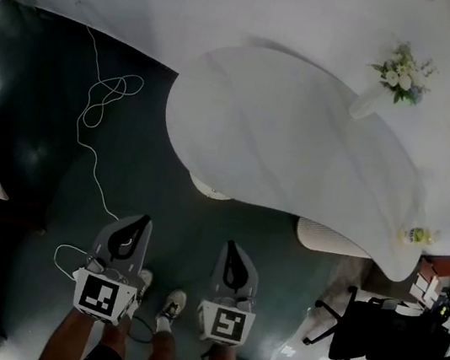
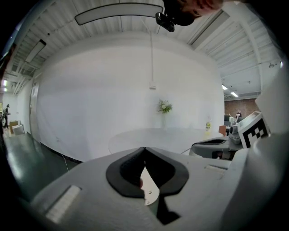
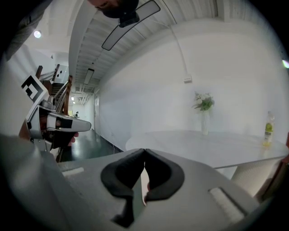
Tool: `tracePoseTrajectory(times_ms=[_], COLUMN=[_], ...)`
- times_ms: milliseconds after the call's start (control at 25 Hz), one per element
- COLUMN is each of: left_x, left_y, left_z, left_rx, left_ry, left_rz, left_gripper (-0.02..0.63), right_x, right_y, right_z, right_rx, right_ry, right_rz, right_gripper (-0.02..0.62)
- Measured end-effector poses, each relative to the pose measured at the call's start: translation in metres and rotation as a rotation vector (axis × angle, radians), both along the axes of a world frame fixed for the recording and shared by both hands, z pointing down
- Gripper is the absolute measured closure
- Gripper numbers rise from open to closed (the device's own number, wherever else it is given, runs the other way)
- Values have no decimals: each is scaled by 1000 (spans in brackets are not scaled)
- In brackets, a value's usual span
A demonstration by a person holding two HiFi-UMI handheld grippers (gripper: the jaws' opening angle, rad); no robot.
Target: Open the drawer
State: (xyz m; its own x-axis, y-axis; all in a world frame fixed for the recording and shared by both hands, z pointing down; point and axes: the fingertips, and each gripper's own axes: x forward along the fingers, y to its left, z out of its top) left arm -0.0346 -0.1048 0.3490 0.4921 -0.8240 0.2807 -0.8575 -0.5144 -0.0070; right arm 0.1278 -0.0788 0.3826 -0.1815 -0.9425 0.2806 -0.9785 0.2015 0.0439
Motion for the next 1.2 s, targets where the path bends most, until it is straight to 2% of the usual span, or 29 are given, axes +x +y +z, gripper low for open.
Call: tracePoseTrajectory(times_ms=[200, 440, 720, 920, 1200], left_x=[4, 4, 8, 10, 12], left_y=[-9, -22, -33, -39, -46], left_z=[62, 139, 220, 247, 253], left_rx=[-32, -58, -64, -63, -64], left_ry=[-29, -21, -42, -46, -32], left_rz=[35, 33, 58, 67, 65], left_gripper=[595, 595, 595, 595, 597], right_x=[-1, 5, 17, 18, 17], right_y=[-15, -36, -56, -62, -82], right_z=[59, 133, 215, 247, 254], right_rx=[-31, -57, -82, -109, -124], right_ry=[17, 18, 25, 36, 40], right_rz=[-4, -3, 10, 5, 3], right_gripper=[592, 592, 592, 592, 578])
